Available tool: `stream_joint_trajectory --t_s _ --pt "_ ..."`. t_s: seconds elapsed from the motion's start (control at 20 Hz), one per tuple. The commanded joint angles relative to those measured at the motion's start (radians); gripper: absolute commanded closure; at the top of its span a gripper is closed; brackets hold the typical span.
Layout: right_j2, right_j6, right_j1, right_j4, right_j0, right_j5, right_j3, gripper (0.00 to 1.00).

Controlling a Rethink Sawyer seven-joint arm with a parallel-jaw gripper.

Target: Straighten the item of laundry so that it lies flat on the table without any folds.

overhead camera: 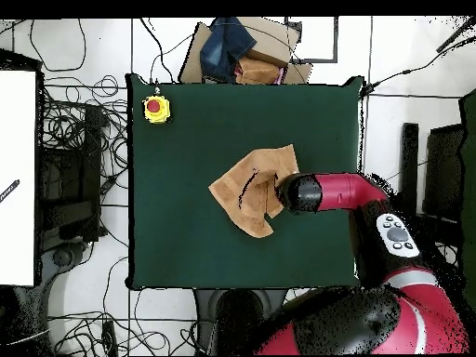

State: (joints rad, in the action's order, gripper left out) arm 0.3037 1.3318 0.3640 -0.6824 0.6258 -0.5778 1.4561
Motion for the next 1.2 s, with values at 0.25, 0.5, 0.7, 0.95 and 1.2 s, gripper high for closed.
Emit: stream_joint_trajectory --t_s 0.25,0.5,0.7,0.95,1.2 --pt "-0.135 0.373 0.174 0.214 -0.248 -0.166 0.214 1.0" --pt "-0.178 0.315 0.19 0.289 -0.302 -0.25 0.183 1.0" --pt "-0.203 0.289 0.171 0.281 -0.308 -0.161 0.2 1.0" --pt "-0.232 0.28 0.201 0.3 -0.327 -0.172 0.234 1.0" --pt "-0.258 0.291 0.203 0.315 -0.353 -0.17 0.236 1.0"
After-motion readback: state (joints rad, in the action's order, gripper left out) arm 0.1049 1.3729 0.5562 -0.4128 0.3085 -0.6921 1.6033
